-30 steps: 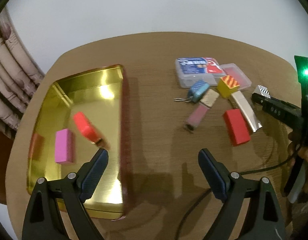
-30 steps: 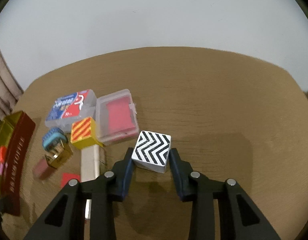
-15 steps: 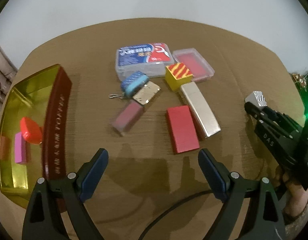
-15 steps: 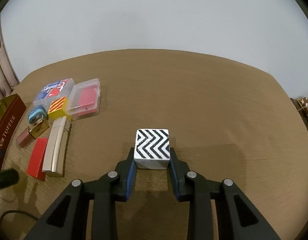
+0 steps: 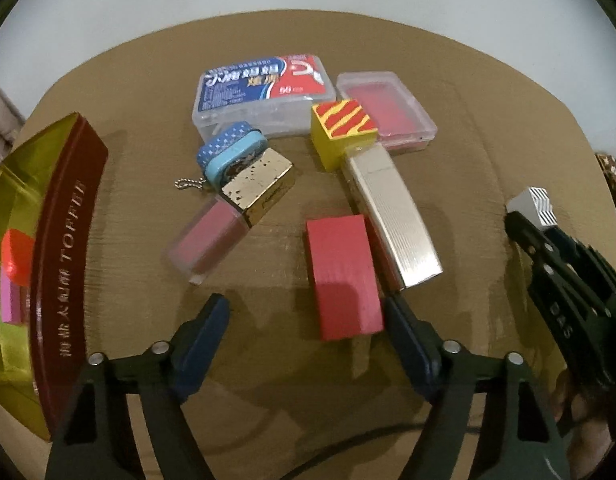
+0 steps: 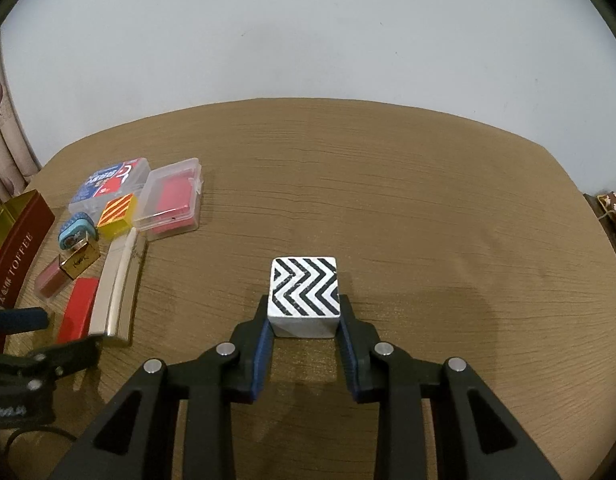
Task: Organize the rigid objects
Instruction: 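Grasp the red block with the left tool, then carry the red block into the tin beside the pink block, open left tool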
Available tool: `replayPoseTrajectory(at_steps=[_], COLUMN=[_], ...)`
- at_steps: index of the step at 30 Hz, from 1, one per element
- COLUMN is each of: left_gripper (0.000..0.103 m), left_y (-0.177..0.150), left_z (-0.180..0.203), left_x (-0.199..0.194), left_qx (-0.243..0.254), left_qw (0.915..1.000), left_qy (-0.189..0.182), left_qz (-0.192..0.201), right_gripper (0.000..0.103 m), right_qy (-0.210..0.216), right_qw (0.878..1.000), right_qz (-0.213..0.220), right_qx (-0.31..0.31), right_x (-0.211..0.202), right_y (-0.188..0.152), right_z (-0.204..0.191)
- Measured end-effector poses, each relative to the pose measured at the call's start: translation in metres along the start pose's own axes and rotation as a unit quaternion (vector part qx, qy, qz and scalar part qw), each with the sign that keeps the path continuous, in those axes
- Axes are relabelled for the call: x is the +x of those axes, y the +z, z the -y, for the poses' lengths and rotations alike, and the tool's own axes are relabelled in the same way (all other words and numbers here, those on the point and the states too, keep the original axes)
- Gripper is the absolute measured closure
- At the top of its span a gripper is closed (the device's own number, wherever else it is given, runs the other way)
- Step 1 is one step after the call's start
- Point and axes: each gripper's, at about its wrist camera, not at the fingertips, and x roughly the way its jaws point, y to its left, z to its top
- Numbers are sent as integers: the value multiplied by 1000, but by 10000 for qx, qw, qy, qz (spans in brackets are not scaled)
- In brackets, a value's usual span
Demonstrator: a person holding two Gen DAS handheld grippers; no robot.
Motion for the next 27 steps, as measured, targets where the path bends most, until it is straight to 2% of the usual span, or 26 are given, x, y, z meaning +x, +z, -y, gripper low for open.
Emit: replayPoseTrajectory(at_steps=[3, 6, 10, 20, 27], left_gripper=[35, 47, 76, 76, 76], left_y=[5, 8, 4, -12, -22], left_z=[6, 16, 25, 15, -11], left_x=[2, 2, -2, -16, -42], left_qx=[68, 210, 387, 423, 458], left_qw=[9998, 9994, 9986, 9985, 9978], left_qy=[107, 116, 43, -94, -52], left_qz=[153, 260, 353, 345, 476], right_gripper=[73, 73, 73, 73, 73], right_qy=[-10, 1, -2, -33, -37], right_qw=[10000, 10000, 10000, 10000, 10000], right_qz=[0, -1, -1, -6, -4], right_qx=[-2, 6, 2, -20, -29], right_x=[-2, -4, -4, -1, -1], right_y=[0, 2, 2, 1, 1], right_z=[-3, 1, -1, -5, -5])
